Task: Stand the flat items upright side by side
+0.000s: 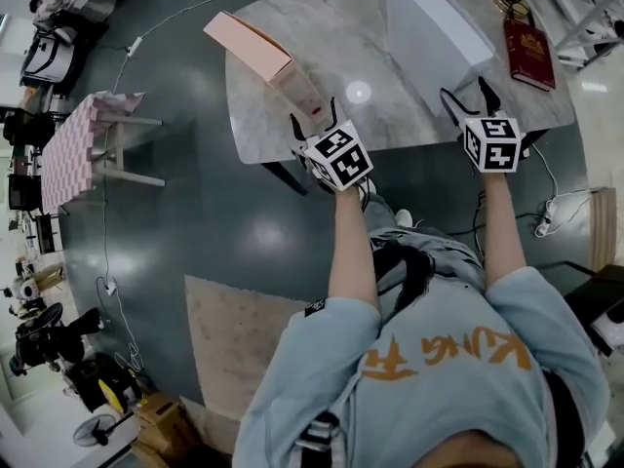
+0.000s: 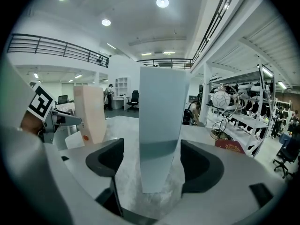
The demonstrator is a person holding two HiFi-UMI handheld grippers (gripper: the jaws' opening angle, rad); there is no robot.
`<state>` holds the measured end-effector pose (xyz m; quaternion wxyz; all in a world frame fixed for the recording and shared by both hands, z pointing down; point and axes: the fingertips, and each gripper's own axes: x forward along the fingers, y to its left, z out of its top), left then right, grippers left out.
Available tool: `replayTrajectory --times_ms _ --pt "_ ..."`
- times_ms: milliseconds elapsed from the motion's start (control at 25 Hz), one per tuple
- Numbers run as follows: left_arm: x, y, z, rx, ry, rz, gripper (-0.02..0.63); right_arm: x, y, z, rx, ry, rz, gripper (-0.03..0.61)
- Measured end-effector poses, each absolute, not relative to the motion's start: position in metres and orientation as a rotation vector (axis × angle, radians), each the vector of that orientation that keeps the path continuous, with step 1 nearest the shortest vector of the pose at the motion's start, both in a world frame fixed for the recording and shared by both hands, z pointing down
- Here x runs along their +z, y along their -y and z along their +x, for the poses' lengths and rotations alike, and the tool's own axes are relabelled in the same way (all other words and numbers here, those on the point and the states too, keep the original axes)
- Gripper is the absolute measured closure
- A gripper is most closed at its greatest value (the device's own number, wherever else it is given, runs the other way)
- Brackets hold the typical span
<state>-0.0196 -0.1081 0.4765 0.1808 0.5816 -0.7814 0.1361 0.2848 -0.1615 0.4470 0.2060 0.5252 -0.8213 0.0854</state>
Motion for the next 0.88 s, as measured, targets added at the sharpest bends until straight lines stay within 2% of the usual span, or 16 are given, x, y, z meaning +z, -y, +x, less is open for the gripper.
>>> replayTrajectory --times_ms 600,880 --pt "0.504 0.149 -0.054 0.498 2.205 1.551 0.146 0.467 0.194 0.276 0.338 2.277 1.390 0.180" --pt "0.519 0.161 -0.063 0.532 2.175 1.506 0.148 0.473 0.206 0.270 0.370 2.272 1.394 0.261"
